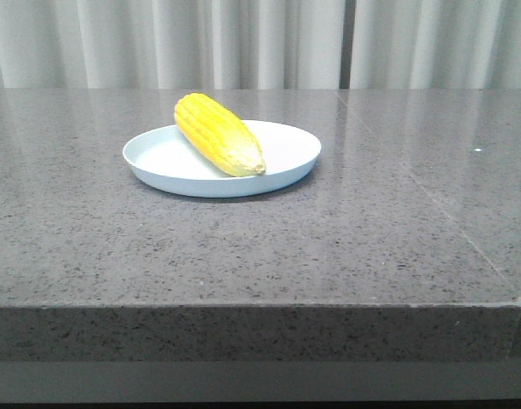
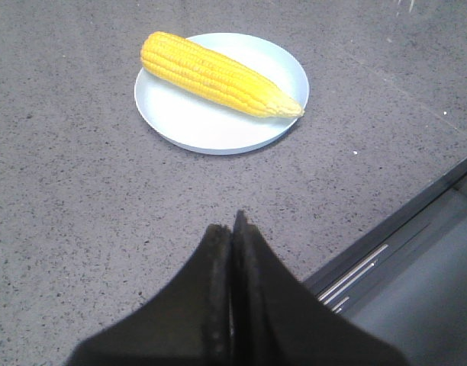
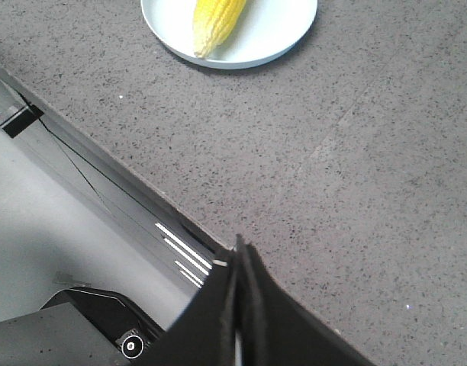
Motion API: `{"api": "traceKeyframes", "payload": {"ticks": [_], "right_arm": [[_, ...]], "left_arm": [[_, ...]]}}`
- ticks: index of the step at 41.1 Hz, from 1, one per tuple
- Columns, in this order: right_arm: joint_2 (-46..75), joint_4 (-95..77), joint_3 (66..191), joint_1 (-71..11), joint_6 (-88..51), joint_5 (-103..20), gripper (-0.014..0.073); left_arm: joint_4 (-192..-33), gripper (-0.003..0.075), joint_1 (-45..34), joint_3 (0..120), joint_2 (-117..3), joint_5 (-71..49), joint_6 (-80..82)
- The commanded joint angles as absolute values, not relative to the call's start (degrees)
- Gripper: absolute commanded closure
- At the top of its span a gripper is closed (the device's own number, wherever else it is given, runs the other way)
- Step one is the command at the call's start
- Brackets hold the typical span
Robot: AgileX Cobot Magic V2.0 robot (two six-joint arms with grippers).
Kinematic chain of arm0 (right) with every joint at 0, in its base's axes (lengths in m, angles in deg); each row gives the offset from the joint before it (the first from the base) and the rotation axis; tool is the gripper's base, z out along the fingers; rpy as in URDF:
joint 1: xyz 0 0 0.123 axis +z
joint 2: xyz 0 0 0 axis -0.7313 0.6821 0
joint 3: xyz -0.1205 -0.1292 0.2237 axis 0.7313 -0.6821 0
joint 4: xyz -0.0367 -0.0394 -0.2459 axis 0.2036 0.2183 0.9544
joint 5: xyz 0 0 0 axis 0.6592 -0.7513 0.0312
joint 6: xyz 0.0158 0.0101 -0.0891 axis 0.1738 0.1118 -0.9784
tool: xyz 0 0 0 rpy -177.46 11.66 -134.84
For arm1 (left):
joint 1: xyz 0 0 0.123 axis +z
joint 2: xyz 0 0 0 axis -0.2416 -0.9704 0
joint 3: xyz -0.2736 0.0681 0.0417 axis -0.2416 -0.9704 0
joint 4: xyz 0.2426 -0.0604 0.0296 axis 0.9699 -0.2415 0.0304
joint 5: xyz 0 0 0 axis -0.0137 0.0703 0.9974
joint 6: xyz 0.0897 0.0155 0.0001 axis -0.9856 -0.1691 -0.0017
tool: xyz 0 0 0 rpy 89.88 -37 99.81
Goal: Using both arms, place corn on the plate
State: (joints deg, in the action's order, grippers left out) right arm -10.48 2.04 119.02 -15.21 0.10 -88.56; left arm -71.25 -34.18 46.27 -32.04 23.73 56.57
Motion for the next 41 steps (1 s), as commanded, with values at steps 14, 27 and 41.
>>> {"api": "traceKeyframes", "payload": {"ticks": [14, 27, 41], "right_arm": [[-10.3, 2.5, 120.4, -15.4, 0.2, -85.3, 0.0661], [-10.3, 2.5, 120.4, -15.4, 0.2, -85.3, 0.0661], [-10.3, 2.5, 120.4, -15.4, 0.2, -85.3, 0.0661]], "left_arm": [[-76.7, 0.0741, -34.5, 47.7, -32.2, 18.6, 48.6], [-76.7, 0.0741, -34.5, 47.7, -32.2, 18.6, 48.6], [-77.2, 0.0741, -32.0, 47.6, -30.9, 18.7, 48.6]]}}
